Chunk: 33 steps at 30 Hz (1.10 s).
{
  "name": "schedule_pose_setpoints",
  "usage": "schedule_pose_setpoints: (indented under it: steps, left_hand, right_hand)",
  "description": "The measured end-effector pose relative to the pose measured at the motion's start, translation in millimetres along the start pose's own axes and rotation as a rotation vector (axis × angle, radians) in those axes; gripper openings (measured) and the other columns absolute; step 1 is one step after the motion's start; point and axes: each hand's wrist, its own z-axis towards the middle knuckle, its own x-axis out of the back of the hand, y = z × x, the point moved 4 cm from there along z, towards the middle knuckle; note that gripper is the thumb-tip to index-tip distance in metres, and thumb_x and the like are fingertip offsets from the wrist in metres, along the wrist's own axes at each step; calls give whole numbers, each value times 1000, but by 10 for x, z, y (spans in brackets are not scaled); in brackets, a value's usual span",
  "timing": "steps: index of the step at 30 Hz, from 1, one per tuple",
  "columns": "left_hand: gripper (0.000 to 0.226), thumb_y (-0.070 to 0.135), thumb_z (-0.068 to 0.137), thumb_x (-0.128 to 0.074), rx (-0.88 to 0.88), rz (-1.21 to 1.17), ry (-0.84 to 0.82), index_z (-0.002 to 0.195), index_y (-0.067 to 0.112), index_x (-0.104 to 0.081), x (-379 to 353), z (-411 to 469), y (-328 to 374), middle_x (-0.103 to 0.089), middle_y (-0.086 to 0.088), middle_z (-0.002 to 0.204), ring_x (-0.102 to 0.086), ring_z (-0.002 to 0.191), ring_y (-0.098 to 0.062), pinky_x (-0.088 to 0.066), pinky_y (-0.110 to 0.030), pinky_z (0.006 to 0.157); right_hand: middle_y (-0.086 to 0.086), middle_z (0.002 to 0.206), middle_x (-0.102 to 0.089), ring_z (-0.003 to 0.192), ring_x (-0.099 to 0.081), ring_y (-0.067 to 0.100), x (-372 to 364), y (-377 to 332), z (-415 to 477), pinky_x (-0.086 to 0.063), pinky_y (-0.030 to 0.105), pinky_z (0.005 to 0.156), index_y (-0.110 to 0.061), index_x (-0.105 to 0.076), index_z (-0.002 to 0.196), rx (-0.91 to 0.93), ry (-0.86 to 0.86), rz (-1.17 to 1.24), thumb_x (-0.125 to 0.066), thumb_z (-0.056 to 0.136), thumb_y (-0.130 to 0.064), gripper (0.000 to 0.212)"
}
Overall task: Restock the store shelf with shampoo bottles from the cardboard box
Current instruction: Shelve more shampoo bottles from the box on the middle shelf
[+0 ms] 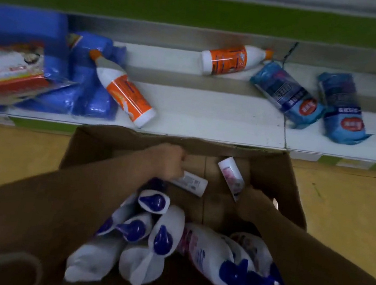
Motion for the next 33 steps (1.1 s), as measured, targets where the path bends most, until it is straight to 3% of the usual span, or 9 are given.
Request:
schedule_pose_setpoints:
  steps: [4, 8, 11, 15, 18, 21, 26, 29, 33]
  left_hand:
    - [16, 29, 85, -68, 88, 104, -235, 94, 16, -67, -289, 404, -354, -68, -3, 94, -64, 80, -17, -50, -29, 71]
    - [24, 25, 82, -71, 182, 85, -335, 104, 15, -69, -484, 608, -530, -69, -7, 103, -67, 93, -23, -56, -37, 90]
    - [27, 27, 81, -72, 191, 102, -369, 106, 20, -67, -520, 676, -606, -68, -5, 104, -66, 94, -21, -54, -36, 92]
    - [28, 27, 86, -66, 157, 222, -318, 111, 15, -66, -536, 704, -581, -68, -7, 109, -65, 97, -20, -54, -33, 91]
    - [30, 24, 90, -64, 137, 254, -302, 117, 12, -62, -543, 660, -457, -64, -5, 110, -59, 87, -16, -50, -26, 74]
    - [32, 25, 90, -66, 145, 272, -281, 119, 11, -61, -553, 657, -412, -59, -3, 103, -54, 80, -12, -45, -24, 68]
    - [35, 21, 88, -69, 147, 314, -233, 120, 10, -60, -521, 648, -365, -64, -5, 113, -56, 83, -14, -46, -24, 70]
    - [36, 21, 88, -68, 139, 307, -195, 121, 12, -59, -501, 629, -352, -64, -6, 114, -57, 85, -15, -48, -26, 71]
    - [41, 23, 86, -71, 137, 297, -180, 123, 13, -59, -499, 624, -375, -64, -7, 116, -58, 87, -15, -48, -25, 72]
  right_hand:
    - [15, 125, -61, 112, -61, 34, -210, -4, 230, -48, 36, 87, -7, -51, 131, 16, 123, -78, -47, 99, -23, 36]
    - [14, 135, -55, 119, -59, 31, -293, 16, 287, -49, 37, 95, -5, -29, 147, 33, 133, -112, -43, 101, -33, 55]
    - [10, 134, -59, 120, -61, 27, -245, 77, 237, -49, 36, 97, -7, -45, 137, 48, 112, -111, -51, 98, -36, 49]
    - [3, 125, -64, 115, -64, 23, -127, 135, 94, -49, 32, 90, -17, -59, 124, 32, 93, -73, -63, 88, -49, 48]
    - [4, 119, -66, 108, -66, 23, -19, 152, 18, -51, 29, 82, -19, -60, 120, 1, 52, -12, -71, 76, -56, 59]
    - [2, 111, -66, 98, -66, 21, 110, 169, -65, -55, 29, 76, -20, -59, 119, -15, 42, 104, -74, 69, -55, 63]
    - [3, 97, -67, 82, -67, 21, 370, 101, -159, -54, 27, 64, -17, -64, 113, 4, 152, 281, -73, 75, -48, 50]
    - [6, 102, -70, 90, -68, 26, 562, 13, -226, -49, 26, 67, -18, -63, 108, 51, 278, 328, -71, 78, -43, 39]
    - [6, 107, -69, 96, -68, 28, 614, -137, -251, -58, 37, 78, -22, -55, 114, 135, 372, 336, -69, 80, -41, 41]
